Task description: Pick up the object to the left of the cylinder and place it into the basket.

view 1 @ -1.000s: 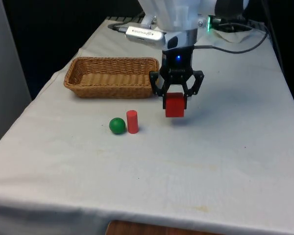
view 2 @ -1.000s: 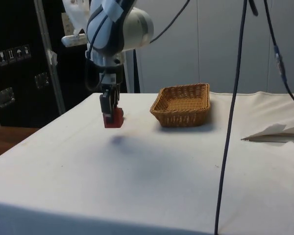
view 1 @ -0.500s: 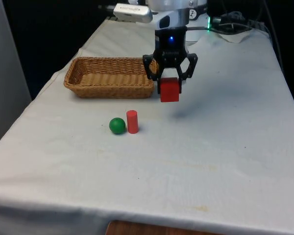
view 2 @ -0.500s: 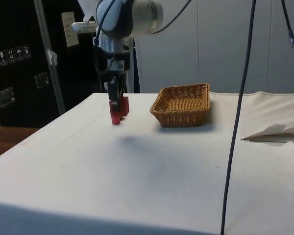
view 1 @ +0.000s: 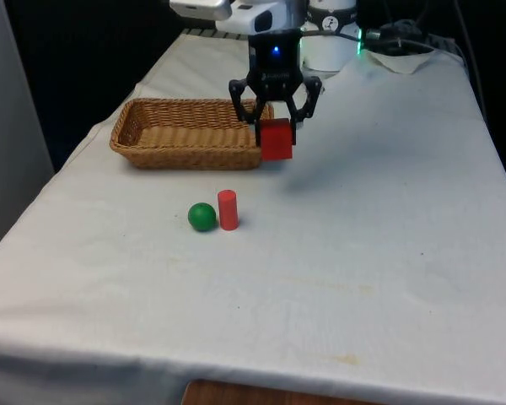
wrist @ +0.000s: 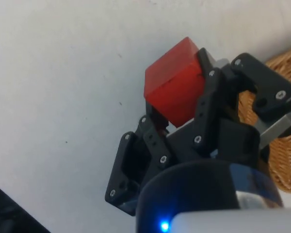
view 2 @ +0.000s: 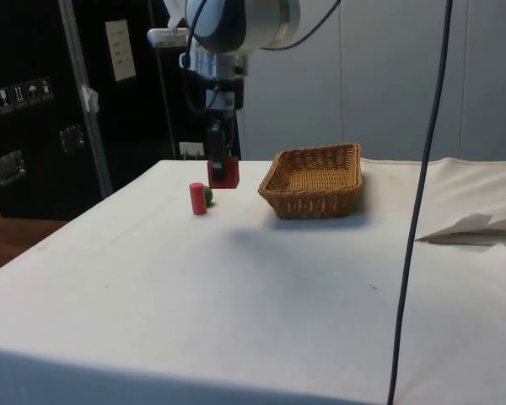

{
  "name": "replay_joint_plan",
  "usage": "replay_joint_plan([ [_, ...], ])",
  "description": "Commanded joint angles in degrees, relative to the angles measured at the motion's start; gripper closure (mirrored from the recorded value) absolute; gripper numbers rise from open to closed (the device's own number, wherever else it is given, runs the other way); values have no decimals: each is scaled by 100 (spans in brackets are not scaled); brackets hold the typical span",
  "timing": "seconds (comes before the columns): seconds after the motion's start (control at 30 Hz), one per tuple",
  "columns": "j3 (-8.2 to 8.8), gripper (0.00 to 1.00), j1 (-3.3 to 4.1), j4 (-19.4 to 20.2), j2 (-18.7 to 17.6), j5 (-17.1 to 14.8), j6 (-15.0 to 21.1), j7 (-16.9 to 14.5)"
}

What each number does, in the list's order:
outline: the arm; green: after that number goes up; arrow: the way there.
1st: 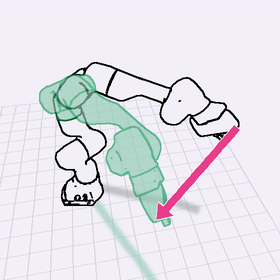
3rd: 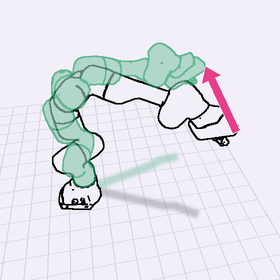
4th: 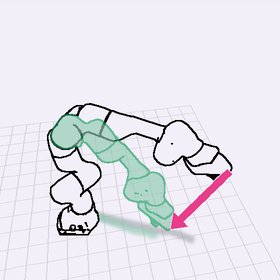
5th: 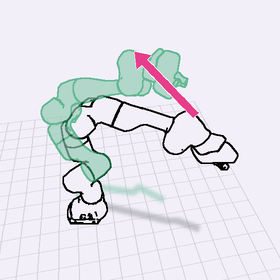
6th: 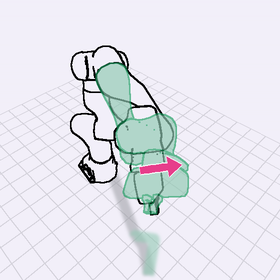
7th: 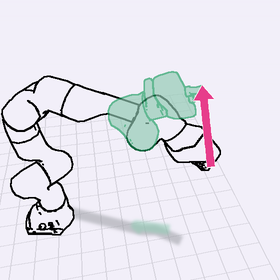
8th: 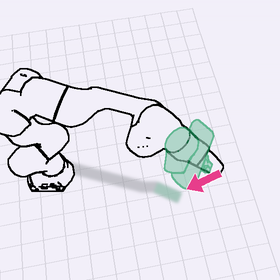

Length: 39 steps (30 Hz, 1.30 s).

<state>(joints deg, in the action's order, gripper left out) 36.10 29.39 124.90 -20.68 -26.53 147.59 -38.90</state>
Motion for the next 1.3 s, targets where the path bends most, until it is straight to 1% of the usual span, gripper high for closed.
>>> replay_joint_plan([
  [0.0, 69, 99, 34, 80, 52, 80, 63, 0],
  [0.17, 189, 99, 6, 103, 69, 46, 11, -126],
  [0.2, 166, 99, 0, 86, 63, 0, -6, -143],
  [0.27, 218, 99, 6, 103, 69, 34, 0, -132],
  [0.43, 309, 99, -17, 74, 57, 6, -34, -103],
  [0.47, 286, 99, -6, 86, 63, 0, -17, -126],
  [0.53, 338, 99, -23, 69, 52, 0, -40, -92],
  [0.67, 424, 99, -34, 52, 46, -6, -63, -92],
  [0.73, 453, 99, -29, 46, 40, -11, -63, -86],
  [0.77, 447, 99, -11, 69, 52, -6, -34, -103],
  [0.8, 470, 99, -34, 46, 40, -11, -69, -92],
  [0.9, 521, 99, -40, 46, 40, -11, -69, -97],
  [0.93, 561, 99, -46, 57, 52, -11, -63, -103],
  [1.0, 602, 99, -34, 92, 74, -6, -57, -120],
  [1.03, 596, 99, -23, 69, 52, -11, -46, -103],
  [1.07, 630, 99, -29, 126, 97, 6, -40, -132],
  [1.17, 722, 99, 0, 269, 201, 34, -6, -189],
  [1.23, 751, 99, 11, 338, 252, 40, 11, -212],
  [1.27, 768, 99, 6, 384, 292, 46, 23, -241],
])
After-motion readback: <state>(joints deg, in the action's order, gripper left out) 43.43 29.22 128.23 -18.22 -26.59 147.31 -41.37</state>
